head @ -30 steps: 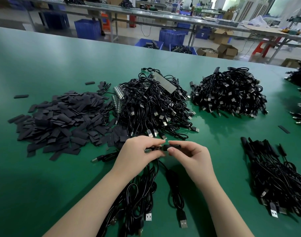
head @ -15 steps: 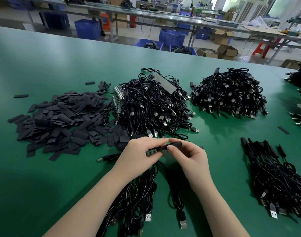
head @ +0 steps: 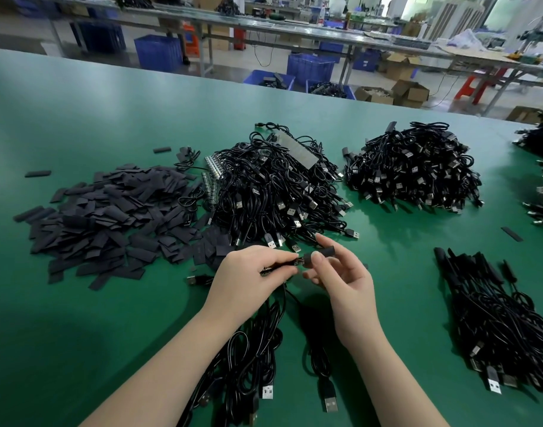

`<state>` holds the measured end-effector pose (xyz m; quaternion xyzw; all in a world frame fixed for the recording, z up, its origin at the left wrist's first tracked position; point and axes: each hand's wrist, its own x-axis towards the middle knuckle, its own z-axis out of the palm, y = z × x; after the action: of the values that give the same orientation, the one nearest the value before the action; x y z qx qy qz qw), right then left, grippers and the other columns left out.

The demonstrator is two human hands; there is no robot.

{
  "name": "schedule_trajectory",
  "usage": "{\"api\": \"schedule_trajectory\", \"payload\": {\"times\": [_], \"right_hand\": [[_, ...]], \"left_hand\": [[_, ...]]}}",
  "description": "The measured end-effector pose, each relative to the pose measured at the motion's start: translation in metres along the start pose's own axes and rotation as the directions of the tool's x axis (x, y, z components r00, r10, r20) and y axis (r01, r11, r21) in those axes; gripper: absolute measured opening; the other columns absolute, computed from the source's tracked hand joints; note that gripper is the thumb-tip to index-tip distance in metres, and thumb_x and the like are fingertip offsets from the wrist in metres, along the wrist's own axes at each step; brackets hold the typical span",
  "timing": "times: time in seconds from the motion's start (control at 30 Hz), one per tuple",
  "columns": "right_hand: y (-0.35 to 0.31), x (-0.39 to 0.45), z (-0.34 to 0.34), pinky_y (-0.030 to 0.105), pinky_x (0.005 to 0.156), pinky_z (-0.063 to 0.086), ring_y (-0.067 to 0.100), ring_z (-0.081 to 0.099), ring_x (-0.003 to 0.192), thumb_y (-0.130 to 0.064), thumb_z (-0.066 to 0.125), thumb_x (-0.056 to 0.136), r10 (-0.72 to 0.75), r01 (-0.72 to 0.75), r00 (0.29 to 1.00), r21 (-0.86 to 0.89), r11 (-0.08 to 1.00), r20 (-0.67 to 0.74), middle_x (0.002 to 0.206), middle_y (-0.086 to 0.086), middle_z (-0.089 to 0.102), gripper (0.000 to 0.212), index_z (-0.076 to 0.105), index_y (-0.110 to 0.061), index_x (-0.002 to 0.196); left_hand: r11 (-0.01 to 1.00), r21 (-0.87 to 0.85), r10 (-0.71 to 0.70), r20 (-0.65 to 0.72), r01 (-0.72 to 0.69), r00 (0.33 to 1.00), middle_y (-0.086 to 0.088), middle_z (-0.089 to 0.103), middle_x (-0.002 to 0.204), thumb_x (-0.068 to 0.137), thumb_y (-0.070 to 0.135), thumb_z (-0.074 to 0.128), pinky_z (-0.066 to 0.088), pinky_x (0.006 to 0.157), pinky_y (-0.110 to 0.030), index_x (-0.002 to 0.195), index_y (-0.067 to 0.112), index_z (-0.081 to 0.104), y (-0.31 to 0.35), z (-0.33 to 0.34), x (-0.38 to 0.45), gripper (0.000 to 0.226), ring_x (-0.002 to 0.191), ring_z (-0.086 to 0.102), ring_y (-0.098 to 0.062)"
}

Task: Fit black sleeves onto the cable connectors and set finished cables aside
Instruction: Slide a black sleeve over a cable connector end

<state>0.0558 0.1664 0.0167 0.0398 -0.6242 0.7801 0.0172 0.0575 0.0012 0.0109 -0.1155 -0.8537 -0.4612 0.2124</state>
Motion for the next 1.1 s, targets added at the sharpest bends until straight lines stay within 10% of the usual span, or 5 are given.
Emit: {"api": "schedule_trajectory", "payload": {"times": [0.33,1.1], "right_hand": [[-0.0010,0.0018,0.0006,0.016,0.070,0.053,0.009,0.070,0.081,-0.027,0.075,0.070,0.030,-0.028,0.996,0.034,0.999,-0.079,0.100,-0.003,0.076,0.016,0.081,-0.024,0.084],[0.0056,0.0019,0.0002,0.019,0.071,0.054,0.013,0.069,0.071,-0.007,0.080,0.079,-0.043,0.038,0.994,-0.052,0.998,-0.105,0.070,0.001,0.071,0.025,0.074,-0.027,0.092]], "left_hand": [[0.999,-0.045,-0.028,-0.003,0.028,1.000,0.021,0.071,0.088,0.079,0.021,0.080,0.048,0.079,-0.008,0.097,0.031,0.077,0.0001,0.0021,0.0000,0.021,0.086,0.065,0.006],[0.993,0.086,0.085,0.011,-0.086,0.996,0.015,0.074,0.089,0.082,0.021,0.077,0.053,0.076,-0.022,0.098,0.022,0.079,0.0051,0.0001,-0.0005,0.017,0.088,0.064,0.003]]}}
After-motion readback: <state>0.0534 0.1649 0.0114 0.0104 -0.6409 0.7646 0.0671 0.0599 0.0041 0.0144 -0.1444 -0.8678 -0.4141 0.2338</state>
